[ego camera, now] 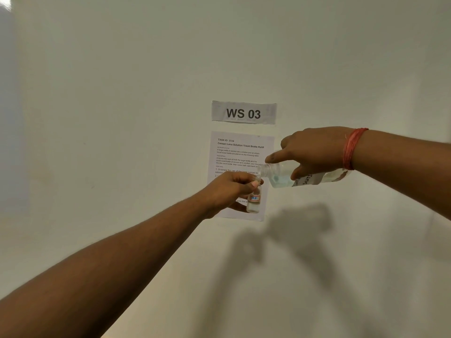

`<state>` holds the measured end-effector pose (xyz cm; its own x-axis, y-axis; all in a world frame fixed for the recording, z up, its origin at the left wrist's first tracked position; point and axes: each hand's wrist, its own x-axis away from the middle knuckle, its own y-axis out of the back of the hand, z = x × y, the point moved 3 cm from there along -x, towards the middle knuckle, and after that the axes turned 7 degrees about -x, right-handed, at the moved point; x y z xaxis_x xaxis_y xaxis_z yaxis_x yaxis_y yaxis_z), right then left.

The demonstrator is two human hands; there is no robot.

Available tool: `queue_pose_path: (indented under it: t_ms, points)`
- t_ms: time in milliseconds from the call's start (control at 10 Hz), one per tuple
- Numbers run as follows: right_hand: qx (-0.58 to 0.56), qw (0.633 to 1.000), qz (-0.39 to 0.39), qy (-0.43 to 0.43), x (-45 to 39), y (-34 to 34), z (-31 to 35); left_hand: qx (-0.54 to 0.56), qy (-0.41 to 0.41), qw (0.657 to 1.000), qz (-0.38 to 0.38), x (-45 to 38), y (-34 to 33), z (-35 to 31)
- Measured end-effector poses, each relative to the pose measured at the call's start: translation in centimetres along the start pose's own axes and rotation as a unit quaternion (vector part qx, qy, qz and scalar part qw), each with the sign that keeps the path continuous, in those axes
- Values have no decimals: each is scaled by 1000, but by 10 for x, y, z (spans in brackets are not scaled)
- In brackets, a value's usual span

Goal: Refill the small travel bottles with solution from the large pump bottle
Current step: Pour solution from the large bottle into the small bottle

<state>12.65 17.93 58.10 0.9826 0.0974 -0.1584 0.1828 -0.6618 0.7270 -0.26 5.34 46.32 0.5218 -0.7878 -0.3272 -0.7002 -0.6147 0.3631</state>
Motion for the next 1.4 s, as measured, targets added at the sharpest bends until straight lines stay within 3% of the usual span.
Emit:
queue_pose_path:
  t_ms: [1400]
  points:
    - [-1, 1000, 3, 4, 7, -2, -3, -6, -2, 1000, 5, 3, -7, -4]
